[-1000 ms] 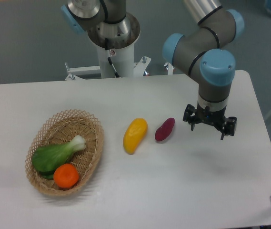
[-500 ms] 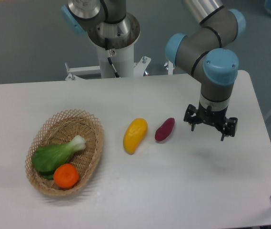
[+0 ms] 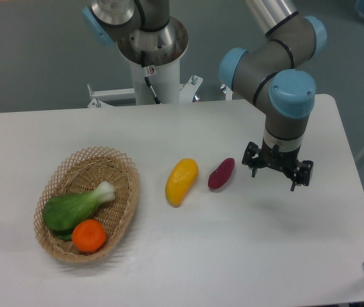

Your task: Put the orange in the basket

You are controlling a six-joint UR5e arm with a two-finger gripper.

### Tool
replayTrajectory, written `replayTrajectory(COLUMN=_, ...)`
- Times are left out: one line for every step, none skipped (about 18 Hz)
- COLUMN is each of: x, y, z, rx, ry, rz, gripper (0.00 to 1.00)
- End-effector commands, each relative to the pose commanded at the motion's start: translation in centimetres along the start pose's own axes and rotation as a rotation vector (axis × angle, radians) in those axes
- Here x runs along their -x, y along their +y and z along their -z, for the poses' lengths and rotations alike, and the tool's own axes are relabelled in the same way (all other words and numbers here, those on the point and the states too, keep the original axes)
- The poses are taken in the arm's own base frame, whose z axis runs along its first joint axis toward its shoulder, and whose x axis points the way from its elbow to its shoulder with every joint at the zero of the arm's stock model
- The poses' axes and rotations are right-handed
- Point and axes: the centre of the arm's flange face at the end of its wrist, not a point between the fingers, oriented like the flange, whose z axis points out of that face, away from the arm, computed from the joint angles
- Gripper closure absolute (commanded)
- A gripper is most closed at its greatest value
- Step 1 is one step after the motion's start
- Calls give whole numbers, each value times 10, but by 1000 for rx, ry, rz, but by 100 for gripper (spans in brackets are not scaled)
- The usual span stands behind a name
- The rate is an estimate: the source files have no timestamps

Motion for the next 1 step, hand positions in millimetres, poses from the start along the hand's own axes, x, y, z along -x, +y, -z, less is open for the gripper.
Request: replayTrajectory(x=0, y=0, z=1, rx=-1, ry=-3, rz=-2, gripper=0)
